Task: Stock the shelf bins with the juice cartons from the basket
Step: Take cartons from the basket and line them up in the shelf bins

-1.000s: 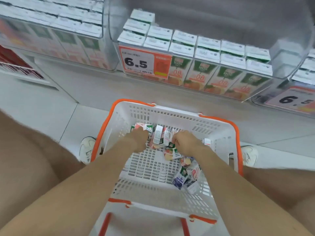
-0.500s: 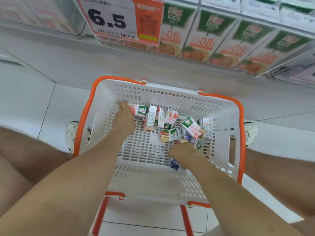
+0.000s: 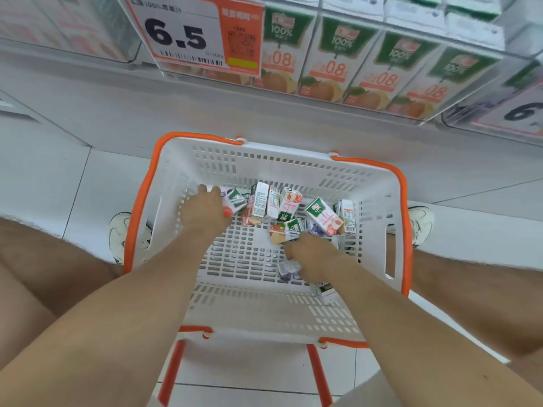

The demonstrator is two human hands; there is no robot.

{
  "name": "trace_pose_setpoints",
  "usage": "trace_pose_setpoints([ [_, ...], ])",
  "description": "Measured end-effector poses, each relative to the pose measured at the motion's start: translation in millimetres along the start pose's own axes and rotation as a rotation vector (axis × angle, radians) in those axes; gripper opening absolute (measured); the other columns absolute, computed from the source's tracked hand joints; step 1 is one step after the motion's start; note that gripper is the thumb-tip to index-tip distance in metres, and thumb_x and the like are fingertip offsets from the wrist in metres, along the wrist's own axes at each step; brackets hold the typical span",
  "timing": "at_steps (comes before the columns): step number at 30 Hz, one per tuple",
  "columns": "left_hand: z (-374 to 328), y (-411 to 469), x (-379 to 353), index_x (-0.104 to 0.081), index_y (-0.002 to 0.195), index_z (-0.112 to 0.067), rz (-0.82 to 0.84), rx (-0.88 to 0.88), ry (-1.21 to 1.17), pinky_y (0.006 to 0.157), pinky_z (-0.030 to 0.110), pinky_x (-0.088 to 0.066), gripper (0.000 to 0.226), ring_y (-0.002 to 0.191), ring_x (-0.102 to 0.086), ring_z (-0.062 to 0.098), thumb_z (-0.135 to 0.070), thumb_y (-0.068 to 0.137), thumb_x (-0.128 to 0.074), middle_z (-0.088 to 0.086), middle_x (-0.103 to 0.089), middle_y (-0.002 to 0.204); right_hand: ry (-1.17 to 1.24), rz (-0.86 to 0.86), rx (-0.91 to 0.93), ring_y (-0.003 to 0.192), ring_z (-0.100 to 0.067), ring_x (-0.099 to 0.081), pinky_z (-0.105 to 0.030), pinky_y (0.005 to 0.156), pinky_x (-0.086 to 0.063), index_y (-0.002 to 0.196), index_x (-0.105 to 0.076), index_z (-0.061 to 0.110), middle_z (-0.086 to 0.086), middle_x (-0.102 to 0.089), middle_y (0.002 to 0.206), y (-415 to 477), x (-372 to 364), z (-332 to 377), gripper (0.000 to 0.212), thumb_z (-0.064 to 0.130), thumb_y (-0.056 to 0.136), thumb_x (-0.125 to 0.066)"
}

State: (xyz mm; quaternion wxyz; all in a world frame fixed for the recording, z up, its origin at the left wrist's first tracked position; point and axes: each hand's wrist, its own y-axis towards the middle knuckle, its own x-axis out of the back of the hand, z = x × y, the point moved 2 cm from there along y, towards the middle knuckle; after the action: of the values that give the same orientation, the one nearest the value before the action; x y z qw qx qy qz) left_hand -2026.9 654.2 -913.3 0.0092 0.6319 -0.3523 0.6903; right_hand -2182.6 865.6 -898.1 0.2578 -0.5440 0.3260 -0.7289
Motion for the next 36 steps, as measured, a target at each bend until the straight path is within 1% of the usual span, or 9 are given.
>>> trace_pose_setpoints([
  [3,3,-6,5,-0.066,0.111,-0.006,0.221,0.053,-0.238,0.056,0.025,-0.046,0.052,0.081,-0.066,0.018,-0.043,0.078,-0.082,0.002,-0.062,0.09,0.294,-0.125,-0.031,0.095,-0.027,-0.062,-0.036,0.077,-0.054,0.118,-0.064,0.023,-0.001,-0.059,0.1,-3,26,2,0.041,0.032,0.081,-0.08],
  [6,9,-21,18,-0.066,0.095,-0.005,0.436,0.203,-0.633,0.046,0.024,-0.052,0.045,0.065,-0.076,0.018,-0.031,0.072,-0.095,0.006,-0.071,0.082,0.471,-0.25,-0.038,0.099,-0.02,-0.061,-0.033,0.08,-0.05,0.116,-0.067,0.023,0.005,-0.063,0.107,-12,55,7,0.041,0.038,0.081,-0.082],
  [11,22,-56,63,-0.07,0.116,0.01,0.738,0.155,-1.009,0.093,0.039,-0.063,0.068,0.095,-0.079,0.03,-0.019,0.064,-0.102,0.021,-0.075,0.102,0.617,-0.444,-0.074,0.094,-0.019,-0.065,-0.034,0.082,-0.053,0.118,-0.068,0.02,0.002,-0.065,0.105,-46,102,11,0.041,0.032,0.082,-0.085],
  [16,6,-100,133,-0.064,0.139,-0.009,0.841,-0.12,-1.125,0.113,0.053,-0.05,0.04,0.122,-0.07,0.037,-0.014,0.1,-0.071,0.017,-0.071,0.132,0.591,-0.527,-0.004,0.075,-0.018,-0.057,-0.043,0.071,-0.049,0.121,-0.051,0.022,-0.003,-0.058,0.088,-104,159,16,0.054,0.032,0.082,-0.087],
  [20,-6,-128,177,-0.06,0.145,-0.019,0.786,-0.221,-1.305,0.11,0.063,-0.048,0.043,0.127,-0.064,0.046,-0.009,0.103,-0.059,0.015,-0.066,0.142,0.505,-0.555,0.018,0.09,-0.016,-0.059,-0.04,0.074,-0.05,0.115,-0.051,0.021,0.001,-0.058,0.099,-156,202,23,0.058,0.039,0.077,-0.092],
  [24,-32,-150,216,-0.052,0.145,-0.002,0.628,-0.328,-1.305,0.105,0.061,-0.053,0.066,0.12,-0.066,0.049,-0.024,0.087,-0.076,0.024,-0.068,0.129,0.545,-0.706,0.084,0.112,-0.012,-0.063,-0.038,0.097,-0.054,0.121,-0.064,0.023,0.011,-0.065,0.12,-211,233,28,0.052,0.046,0.082,-0.088],
  [30,-65,-178,268,-0.069,0.128,-0.025,0.216,-0.554,-1.105,0.101,0.045,-0.057,0.026,0.113,-0.073,0.031,-0.023,0.103,-0.067,0.004,-0.078,0.119,0.671,-0.867,0.114,0.08,-0.014,-0.075,-0.049,0.08,-0.062,0.111,-0.068,0.029,0.01,-0.078,0.094,-253,249,17,0.033,0.04,0.086,-0.085],
  [33,-73,-184,292,-0.069,0.128,-0.032,0.007,-0.673,-0.963,0.101,0.049,-0.058,0.029,0.111,-0.073,0.025,-0.03,0.099,-0.074,-0.003,-0.078,0.119,0.603,-0.989,0.056,0.066,-0.004,-0.066,-0.037,0.07,-0.057,0.105,-0.069,0.03,0.012,-0.074,0.079,-267,260,17,0.027,0.047,0.088,-0.081],
  [36,-89,-186,315,-0.061,0.129,-0.028,-0.08,-0.735,-0.986,0.095,0.044,-0.058,0.038,0.105,-0.075,0.02,-0.023,0.096,-0.078,-0.003,-0.078,0.115,0.632,-1.111,-0.028,0.051,0.0,-0.054,-0.02,0.053,-0.035,0.1,-0.071,0.029,0.02,-0.06,0.054,-284,271,12,0.026,0.054,0.091,-0.073],
])
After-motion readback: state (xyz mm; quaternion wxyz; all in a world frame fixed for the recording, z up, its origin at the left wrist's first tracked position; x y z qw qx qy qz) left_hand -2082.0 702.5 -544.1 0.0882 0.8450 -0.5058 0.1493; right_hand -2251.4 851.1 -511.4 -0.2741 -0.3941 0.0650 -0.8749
